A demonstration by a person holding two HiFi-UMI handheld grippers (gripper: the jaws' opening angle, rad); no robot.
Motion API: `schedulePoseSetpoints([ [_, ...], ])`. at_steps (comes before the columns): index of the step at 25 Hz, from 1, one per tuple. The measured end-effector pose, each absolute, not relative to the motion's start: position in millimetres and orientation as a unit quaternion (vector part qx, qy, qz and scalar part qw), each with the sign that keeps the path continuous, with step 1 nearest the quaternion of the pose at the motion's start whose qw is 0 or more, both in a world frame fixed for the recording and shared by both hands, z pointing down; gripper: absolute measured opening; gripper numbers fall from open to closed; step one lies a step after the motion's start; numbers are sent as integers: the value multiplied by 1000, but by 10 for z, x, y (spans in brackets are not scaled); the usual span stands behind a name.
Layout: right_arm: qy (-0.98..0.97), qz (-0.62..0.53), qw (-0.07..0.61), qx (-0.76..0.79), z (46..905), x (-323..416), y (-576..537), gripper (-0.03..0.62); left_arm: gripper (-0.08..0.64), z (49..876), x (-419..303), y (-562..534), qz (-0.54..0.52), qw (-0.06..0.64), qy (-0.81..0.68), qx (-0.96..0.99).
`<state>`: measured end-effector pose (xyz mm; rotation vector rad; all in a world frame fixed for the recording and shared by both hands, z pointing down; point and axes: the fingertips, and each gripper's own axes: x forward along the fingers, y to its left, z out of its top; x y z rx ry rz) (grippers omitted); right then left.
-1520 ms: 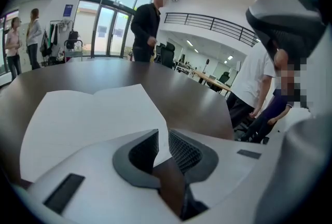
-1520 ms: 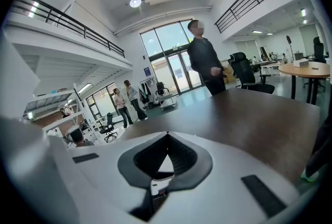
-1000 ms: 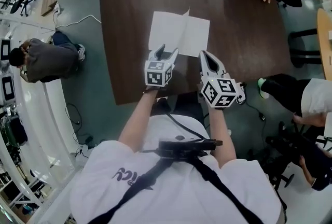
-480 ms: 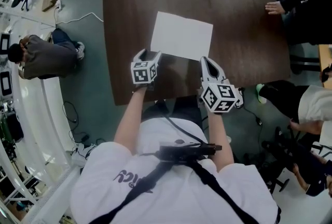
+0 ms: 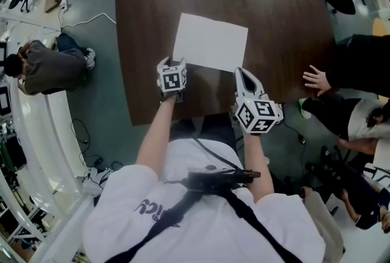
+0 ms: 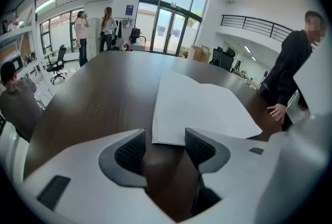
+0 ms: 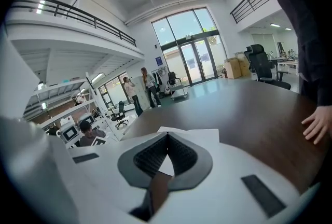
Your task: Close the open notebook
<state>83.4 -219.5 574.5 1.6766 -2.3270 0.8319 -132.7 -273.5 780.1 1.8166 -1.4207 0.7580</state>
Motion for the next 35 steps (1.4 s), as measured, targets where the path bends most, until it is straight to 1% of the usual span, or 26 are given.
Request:
schedulePoseSetpoints([
  [3,-773,280,79,564,5768,881,-2199,2,240,7842,-1314,-2731,322,327,-557,693],
  [5,-772,282,79,564,5780,872,-2206,2,179,7813,-1347,-2756,322,327,-569,682],
  [8,-773,282,78,562,5791,850,-2228,2,147,7779,-1373,-2786,313,341,-577,673],
  [12,-775,281,77,561,5808,774,-2226,2,87,7697,-1424,-2845,275,359,-585,674],
  [15,-774,279,75,563,5768,764,-2211,2,61,7516,-1407,-2835,232,374,-586,681],
  [18,-770,276,69,570,5708,815,-2187,2,45,7243,-1283,-2764,205,357,-575,707],
  [22,-762,268,54,587,5577,1005,-2144,2,44,6795,-798,-2695,198,281,-529,776],
  [26,-749,262,36,607,5468,1181,-2062,2,44,6586,-235,-2546,219,211,-466,831],
  [30,-736,262,25,624,5406,1325,-1985,2,44,6644,325,-2381,245,191,-396,864],
  [35,-716,270,14,643,5435,1516,-1908,2,44,7031,919,-2199,302,184,-315,881],
])
